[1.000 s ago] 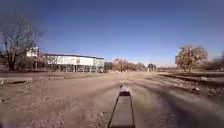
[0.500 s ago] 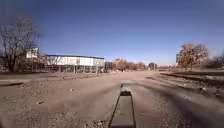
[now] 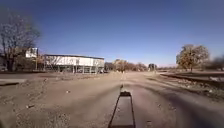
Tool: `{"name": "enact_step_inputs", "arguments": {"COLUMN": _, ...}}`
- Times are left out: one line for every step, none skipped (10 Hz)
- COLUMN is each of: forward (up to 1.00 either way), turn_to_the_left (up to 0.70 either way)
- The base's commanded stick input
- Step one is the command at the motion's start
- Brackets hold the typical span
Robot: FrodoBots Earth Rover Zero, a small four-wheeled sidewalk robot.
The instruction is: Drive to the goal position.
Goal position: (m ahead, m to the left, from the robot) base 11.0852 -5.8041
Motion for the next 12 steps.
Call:
{"name": "enact_step_inputs", "arguments": {"forward": 0.5, "turn_to_the_left": -0.5}}
{"name": "enact_step_inputs", "arguments": {"forward": 0.5, "turn_to_the_left": -0.5}}
{"name": "enact_step_inputs", "arguments": {"forward": 0.5, "turn_to_the_left": -0.33}}
{"name": "enact_step_inputs", "arguments": {"forward": 0.5, "turn_to_the_left": -0.13}}
{"name": "enact_step_inputs", "arguments": {"forward": 0.5, "turn_to_the_left": 0.0}}
{"name": "enact_step_inputs", "arguments": {"forward": 0.5, "turn_to_the_left": 0.0}}
{"name": "enact_step_inputs", "arguments": {"forward": 0.5, "turn_to_the_left": 0.0}}
{"name": "enact_step_inputs", "arguments": {"forward": 0.5, "turn_to_the_left": 0.0}}
{"name": "enact_step_inputs", "arguments": {"forward": 0.5, "turn_to_the_left": 0.0}}
{"name": "enact_step_inputs", "arguments": {"forward": 0.5, "turn_to_the_left": 0.0}}
{"name": "enact_step_inputs", "arguments": {"forward": 0.5, "turn_to_the_left": 0.0}}
{"name": "enact_step_inputs", "arguments": {"forward": 0.5, "turn_to_the_left": 0.0}}
